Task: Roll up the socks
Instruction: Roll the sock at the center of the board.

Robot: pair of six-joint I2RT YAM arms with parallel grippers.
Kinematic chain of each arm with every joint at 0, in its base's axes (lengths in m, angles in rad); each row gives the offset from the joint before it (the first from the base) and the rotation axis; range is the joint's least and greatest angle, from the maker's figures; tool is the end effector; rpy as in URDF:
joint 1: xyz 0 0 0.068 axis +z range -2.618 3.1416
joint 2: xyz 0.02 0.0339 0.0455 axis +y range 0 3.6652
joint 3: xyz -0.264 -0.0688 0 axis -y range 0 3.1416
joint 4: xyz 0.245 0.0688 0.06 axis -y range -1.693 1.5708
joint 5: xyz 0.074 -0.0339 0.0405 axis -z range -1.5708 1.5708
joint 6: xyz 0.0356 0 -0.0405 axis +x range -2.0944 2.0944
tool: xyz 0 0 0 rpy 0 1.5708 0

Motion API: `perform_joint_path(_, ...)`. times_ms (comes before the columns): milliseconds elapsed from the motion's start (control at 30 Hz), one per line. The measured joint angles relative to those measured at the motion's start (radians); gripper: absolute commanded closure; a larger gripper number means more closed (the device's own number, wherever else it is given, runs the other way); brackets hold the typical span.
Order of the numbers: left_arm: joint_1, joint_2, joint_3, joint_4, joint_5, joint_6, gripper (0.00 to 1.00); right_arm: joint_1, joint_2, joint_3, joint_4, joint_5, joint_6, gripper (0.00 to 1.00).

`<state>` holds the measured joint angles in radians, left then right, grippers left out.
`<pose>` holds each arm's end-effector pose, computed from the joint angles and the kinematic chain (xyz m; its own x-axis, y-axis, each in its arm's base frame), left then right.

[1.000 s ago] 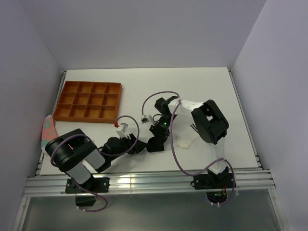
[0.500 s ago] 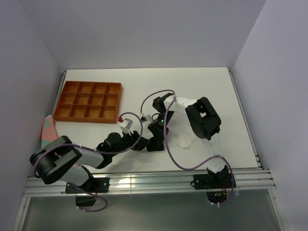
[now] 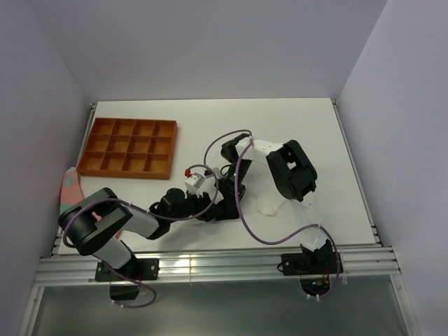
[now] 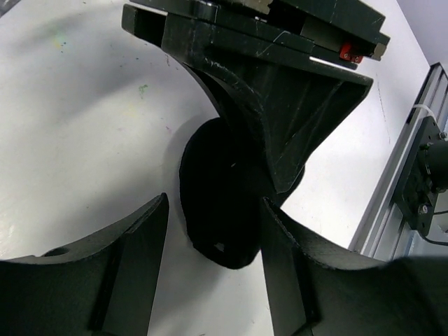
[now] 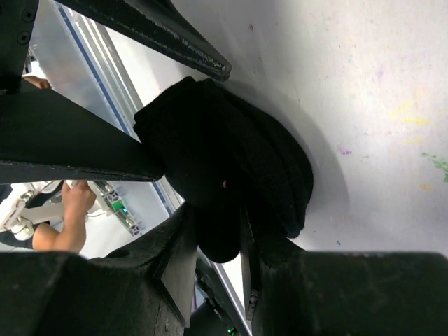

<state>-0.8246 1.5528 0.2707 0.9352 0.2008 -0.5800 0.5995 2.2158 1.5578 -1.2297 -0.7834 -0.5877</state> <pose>0.1610 -0.1847 0.1227 -0.6572 -0.0803 -0.7495 0.5819 0.5780 -0.5721 0.2982 0.2342 0.1278 -0.5319 -0.8393 -0.1124 -0.6166 0.2928 0.7308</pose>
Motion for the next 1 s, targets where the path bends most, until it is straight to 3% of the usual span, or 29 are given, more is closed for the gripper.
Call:
perform_joint_path(167,0.0,0.024,0.001,0.032,0.013,-0.008,0.49,-0.001,0.0,0.0,-0.005,0.008,0.002,0.77)
perform_joint_path(200,0.0,0.027,0.003,0.033,0.015,-0.011,0.59,-0.001,0.0,0.0,-0.005,0.008,0.004,0.77)
perform_joint_path(267,0.0,0.035,0.013,0.033,0.022,-0.019,0.67,-0.001,0.0,0.0,-0.003,0.01,0.012,0.77)
perform_joint_path(300,0.0,0.036,0.018,0.032,0.024,-0.019,0.77,-0.002,0.0,0.0,-0.003,0.012,0.016,0.77)
perform_joint_path(433,-0.001,0.041,0.026,0.027,0.021,-0.039,0.99,-0.004,-0.004,-0.006,0.005,0.02,0.039,0.74)
perform_joint_path(600,-0.005,0.037,0.029,0.011,0.008,-0.058,1.0,-0.004,-0.033,-0.037,0.041,0.031,0.064,0.61)
perform_joint_path(733,-0.015,0.016,0.043,-0.043,-0.012,-0.069,1.0,-0.003,-0.066,-0.069,0.08,0.044,0.08,0.59)
perform_joint_path(1000,-0.036,0.014,0.096,-0.145,-0.06,-0.097,1.0,-0.004,-0.126,-0.121,0.142,0.098,0.109,0.46)
